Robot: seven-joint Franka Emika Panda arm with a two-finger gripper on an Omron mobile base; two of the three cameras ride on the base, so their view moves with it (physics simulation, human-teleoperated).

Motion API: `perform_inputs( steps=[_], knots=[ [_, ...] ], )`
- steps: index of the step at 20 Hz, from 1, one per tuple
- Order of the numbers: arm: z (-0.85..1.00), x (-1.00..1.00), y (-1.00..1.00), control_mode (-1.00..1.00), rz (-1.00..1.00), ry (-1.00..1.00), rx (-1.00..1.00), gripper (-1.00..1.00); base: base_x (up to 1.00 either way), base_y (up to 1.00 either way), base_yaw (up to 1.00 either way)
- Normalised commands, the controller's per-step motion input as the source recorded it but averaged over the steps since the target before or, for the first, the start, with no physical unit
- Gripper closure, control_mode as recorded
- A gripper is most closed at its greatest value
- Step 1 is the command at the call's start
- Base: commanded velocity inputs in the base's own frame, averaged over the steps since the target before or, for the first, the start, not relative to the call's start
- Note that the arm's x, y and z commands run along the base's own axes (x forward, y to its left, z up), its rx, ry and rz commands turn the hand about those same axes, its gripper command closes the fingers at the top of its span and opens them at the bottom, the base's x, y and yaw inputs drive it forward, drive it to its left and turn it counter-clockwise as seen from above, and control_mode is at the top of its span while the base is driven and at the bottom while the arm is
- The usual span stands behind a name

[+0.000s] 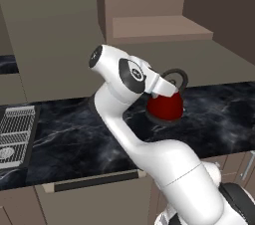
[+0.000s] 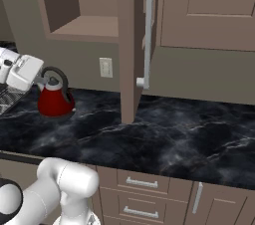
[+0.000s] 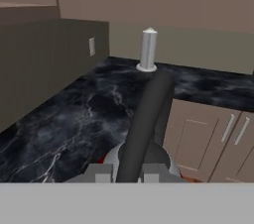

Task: Open the cabinet, pick the kettle from the cabinet, and place it in the sink.

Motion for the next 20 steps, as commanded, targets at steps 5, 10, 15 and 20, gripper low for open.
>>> perform_inputs(
  steps=[5, 10, 15, 20],
  knots=[
    [-0.25, 0.06, 0.02, -1.00, -0.01, 0.00, -0.01, 1.00, 0.00, 0.00, 0.00],
    [-0.21, 0.00, 0.05, -1.00, 0.00, 0.00, -0.02, 1.00, 0.00, 0.00, 0.00],
    [-0.04, 0.00, 0.01, -1.00, 0.00, 0.00, -0.02, 1.00, 0.00, 0.00, 0.00],
    [0.00, 0.00, 0.00, -1.00, 0.00, 0.00, 0.00, 1.00, 0.00, 0.00, 0.00]
  ],
)
